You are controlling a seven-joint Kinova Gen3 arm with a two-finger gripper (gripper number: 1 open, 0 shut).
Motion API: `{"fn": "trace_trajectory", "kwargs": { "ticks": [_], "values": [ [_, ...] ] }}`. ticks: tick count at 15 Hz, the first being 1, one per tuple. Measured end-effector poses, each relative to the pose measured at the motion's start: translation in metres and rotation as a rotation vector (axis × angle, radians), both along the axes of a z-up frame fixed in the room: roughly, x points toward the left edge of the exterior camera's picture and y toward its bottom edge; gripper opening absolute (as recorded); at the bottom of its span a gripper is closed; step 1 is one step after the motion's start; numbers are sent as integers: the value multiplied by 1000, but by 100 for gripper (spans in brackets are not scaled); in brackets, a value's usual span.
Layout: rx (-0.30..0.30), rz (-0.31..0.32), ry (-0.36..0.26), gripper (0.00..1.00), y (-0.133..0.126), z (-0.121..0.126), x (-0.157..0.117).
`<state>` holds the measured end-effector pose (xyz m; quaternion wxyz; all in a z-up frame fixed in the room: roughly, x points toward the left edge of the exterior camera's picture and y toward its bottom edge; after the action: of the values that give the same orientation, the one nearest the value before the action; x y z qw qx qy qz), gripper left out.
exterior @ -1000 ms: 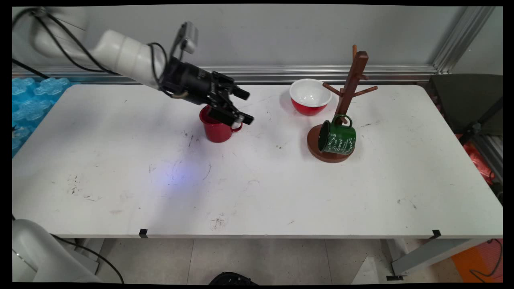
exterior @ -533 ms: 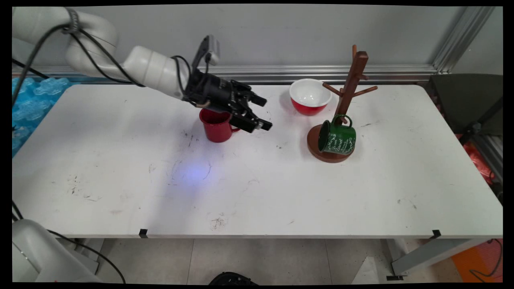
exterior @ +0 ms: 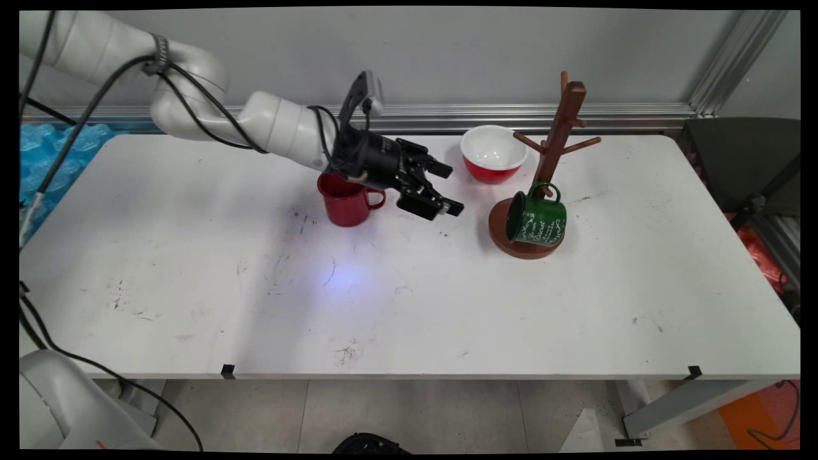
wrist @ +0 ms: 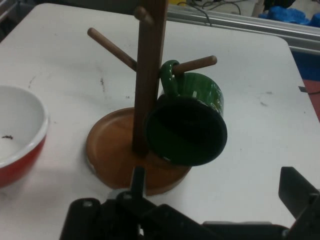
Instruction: Pick up the green mug from the rack
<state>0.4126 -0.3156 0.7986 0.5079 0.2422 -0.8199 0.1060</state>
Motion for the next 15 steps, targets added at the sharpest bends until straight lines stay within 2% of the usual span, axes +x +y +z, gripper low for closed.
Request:
{"fn": "trace_trajectory", "kwargs": {
  "ticks": [15],
  "values": [
    [50,25,48,100,-17,-34,-53]
  ]
}}
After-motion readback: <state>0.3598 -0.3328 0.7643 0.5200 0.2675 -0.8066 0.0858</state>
